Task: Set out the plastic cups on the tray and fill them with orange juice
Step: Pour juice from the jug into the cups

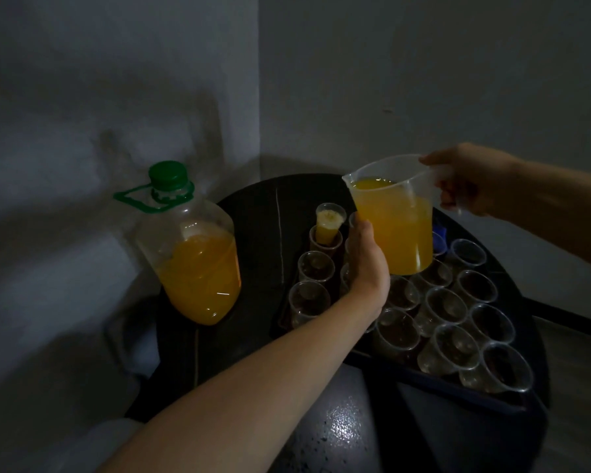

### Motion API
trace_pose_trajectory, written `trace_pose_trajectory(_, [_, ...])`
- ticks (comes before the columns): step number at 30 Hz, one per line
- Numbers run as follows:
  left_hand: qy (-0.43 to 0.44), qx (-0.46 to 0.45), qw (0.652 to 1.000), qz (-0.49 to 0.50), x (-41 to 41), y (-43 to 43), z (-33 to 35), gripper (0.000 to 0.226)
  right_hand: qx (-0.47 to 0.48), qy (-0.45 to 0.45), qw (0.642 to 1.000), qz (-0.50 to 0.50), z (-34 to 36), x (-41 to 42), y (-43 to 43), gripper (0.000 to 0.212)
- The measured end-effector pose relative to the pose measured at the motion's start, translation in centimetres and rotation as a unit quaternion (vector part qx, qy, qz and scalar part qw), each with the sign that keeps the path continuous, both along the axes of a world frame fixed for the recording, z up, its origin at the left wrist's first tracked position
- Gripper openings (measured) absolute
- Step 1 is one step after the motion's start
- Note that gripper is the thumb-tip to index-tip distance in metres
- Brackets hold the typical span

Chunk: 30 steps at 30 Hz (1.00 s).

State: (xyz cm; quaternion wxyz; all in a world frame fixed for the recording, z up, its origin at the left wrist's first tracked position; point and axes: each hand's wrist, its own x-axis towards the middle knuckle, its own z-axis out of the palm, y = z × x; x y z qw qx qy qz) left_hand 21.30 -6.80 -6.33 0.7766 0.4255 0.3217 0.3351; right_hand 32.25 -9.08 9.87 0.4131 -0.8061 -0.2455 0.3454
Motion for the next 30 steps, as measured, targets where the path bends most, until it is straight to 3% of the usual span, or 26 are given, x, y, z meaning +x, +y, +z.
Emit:
trace_pose_trajectory(6, [0.010, -0.005, 1.000, 0.003, -0.2, -0.7, -0.2, 0.087, -0.020, -0.003, 1.000, 0.003, 0.0, -0.3, -0.2, 0.017])
trace_pose_trajectory(13, [0.006, -0.036, 0.999, -0.010, -0.6, -1.6, 0.2, 0.055, -0.036, -0.001, 0.999, 0.027, 0.0, -0.2, -0.3, 0.024])
trace_pose_trajectory(30, [-0.017, -0.053, 0.998, -0.006, -0.6, -2.9, 0.6, 0.049, -0.099, -0.050, 0.993, 0.051, 0.9, -0.9, -0.4, 0.036])
